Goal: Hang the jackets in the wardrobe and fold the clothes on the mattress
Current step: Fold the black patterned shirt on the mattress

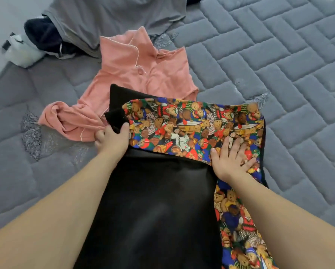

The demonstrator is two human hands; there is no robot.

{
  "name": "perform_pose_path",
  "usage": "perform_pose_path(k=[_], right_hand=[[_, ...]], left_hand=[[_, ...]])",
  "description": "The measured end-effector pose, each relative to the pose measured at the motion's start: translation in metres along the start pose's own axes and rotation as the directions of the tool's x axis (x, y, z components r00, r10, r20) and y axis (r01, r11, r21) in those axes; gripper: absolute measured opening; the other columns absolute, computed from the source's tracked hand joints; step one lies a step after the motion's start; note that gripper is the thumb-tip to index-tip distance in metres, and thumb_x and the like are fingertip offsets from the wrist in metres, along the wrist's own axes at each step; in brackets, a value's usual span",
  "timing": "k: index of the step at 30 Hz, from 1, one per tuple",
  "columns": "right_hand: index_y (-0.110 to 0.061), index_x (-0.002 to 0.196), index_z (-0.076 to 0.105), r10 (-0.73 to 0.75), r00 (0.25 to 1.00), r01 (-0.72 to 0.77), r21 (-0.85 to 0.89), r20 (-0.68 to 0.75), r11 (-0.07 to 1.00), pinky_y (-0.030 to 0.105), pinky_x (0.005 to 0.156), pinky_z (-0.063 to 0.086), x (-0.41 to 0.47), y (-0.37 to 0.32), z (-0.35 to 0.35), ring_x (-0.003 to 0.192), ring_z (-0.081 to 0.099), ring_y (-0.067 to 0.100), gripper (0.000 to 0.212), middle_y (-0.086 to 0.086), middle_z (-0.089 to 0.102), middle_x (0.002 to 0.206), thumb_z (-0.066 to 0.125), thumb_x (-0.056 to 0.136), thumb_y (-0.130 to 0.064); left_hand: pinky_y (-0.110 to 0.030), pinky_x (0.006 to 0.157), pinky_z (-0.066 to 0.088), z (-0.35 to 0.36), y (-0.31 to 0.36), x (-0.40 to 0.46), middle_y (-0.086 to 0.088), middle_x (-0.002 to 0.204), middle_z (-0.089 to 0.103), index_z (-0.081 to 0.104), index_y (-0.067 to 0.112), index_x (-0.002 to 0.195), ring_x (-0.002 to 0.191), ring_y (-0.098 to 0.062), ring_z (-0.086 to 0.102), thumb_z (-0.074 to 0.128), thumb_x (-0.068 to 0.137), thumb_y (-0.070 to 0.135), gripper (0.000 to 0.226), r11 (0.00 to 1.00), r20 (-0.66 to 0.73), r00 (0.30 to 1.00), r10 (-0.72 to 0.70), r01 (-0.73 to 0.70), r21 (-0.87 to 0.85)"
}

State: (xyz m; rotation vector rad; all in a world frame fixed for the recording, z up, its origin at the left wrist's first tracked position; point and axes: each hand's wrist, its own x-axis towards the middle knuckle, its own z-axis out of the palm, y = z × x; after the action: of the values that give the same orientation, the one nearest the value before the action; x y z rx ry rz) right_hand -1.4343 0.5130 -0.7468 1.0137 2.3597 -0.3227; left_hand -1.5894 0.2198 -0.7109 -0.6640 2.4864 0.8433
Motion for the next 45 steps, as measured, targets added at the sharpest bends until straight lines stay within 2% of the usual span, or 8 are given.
perform_pose_path(k=[9,18,24,30,34,36,41,45], right_hand=[[-0.027,0.156,-0.011,-0.170,0.958,0.173,-0.008,-0.229,0.985,0.053,0.117,-0.018,-0.045,0.022,0.027,0.149,-0.020,0.017,0.068,-0.002,-0.017,0.164,0.001,0.097,-0.058],[-0.030,0.156,-0.011,0.021,0.985,-0.027,-0.036,-0.174,0.999,0.058,0.116,-0.009,-0.145,0.087,0.080,0.151,-0.012,0.026,0.077,0.002,-0.016,0.164,0.020,0.095,-0.066],[-0.020,0.156,0.013,0.360,0.921,-0.246,0.491,-0.152,0.836,0.053,0.115,0.017,-0.189,0.154,0.097,0.145,0.020,0.035,0.095,0.017,0.019,0.159,0.051,0.084,-0.069],[-0.011,0.121,0.056,0.160,0.938,-0.344,0.872,0.306,0.347,0.035,0.075,0.055,-0.189,0.226,0.090,0.097,0.069,0.026,0.044,0.011,0.070,0.112,0.070,0.088,-0.035],[-0.017,0.111,0.066,-0.122,0.619,-0.468,0.489,0.776,0.736,0.024,0.069,0.054,-0.222,0.244,0.088,0.081,0.073,0.013,0.033,-0.003,0.077,0.096,0.076,0.082,-0.030],[-0.018,0.112,0.066,-0.166,0.464,-0.559,0.433,0.870,0.707,0.028,0.079,0.054,-0.234,0.245,0.084,0.086,0.071,0.015,0.027,-0.001,0.075,0.104,0.071,0.086,-0.024],[-0.009,0.073,0.073,-0.238,0.670,-0.687,0.708,0.704,0.162,0.028,0.049,0.055,-0.232,0.218,0.036,0.058,0.069,0.021,0.013,0.011,0.072,0.074,0.062,0.080,-0.007],[-0.007,0.068,0.067,-0.194,0.759,-0.647,0.751,0.621,-0.129,0.028,0.049,0.057,-0.228,0.185,0.002,0.052,0.066,0.020,0.023,0.009,0.067,0.062,0.057,0.089,-0.008]], left_hand=[[-0.056,0.119,0.011,0.055,-0.058,-0.067,-0.014,0.160,0.022,0.015,0.007,0.156,0.147,-0.032,0.017,0.033,0.097,0.060,0.082,0.896,-0.166,0.946,0.280,-0.195,0.399],[-0.077,0.106,0.011,0.041,-0.174,-0.147,-0.004,0.164,-0.003,-0.009,0.036,0.155,0.150,-0.034,-0.001,0.022,0.089,0.067,0.079,0.762,0.047,0.978,0.203,-0.188,0.620],[-0.051,0.094,0.044,0.079,-0.187,-0.253,-0.013,0.135,0.042,0.049,0.015,0.136,0.116,-0.039,0.052,0.057,0.071,0.039,0.069,0.162,0.532,0.346,0.773,-0.918,0.361],[-0.075,0.102,-0.018,0.120,-0.208,-0.300,-0.010,0.157,-0.035,-0.031,0.025,0.150,0.143,-0.040,-0.033,0.049,0.063,0.080,0.130,0.043,0.762,0.515,0.394,-0.838,0.544],[-0.081,0.098,-0.010,0.118,-0.208,-0.313,-0.012,0.149,-0.048,-0.041,0.024,0.143,0.134,-0.041,-0.047,0.065,0.061,0.077,0.144,0.030,0.733,0.605,0.312,-0.777,0.629],[-0.084,0.095,-0.010,0.120,-0.199,-0.321,-0.013,0.148,-0.048,-0.041,0.022,0.142,0.135,-0.042,-0.045,0.067,0.056,0.081,0.150,0.023,0.724,0.628,0.286,-0.760,0.650],[-0.087,0.089,-0.012,0.114,-0.200,-0.343,-0.009,0.147,-0.049,-0.041,0.022,0.140,0.140,-0.041,-0.039,0.064,0.056,0.085,0.148,0.027,0.699,0.672,0.244,-0.725,0.688],[-0.060,0.102,0.036,0.105,-0.196,-0.352,-0.002,0.164,-0.005,0.002,0.031,0.156,0.148,-0.038,0.004,0.061,0.088,0.041,0.091,0.318,0.593,0.750,0.294,-0.662,0.679]])
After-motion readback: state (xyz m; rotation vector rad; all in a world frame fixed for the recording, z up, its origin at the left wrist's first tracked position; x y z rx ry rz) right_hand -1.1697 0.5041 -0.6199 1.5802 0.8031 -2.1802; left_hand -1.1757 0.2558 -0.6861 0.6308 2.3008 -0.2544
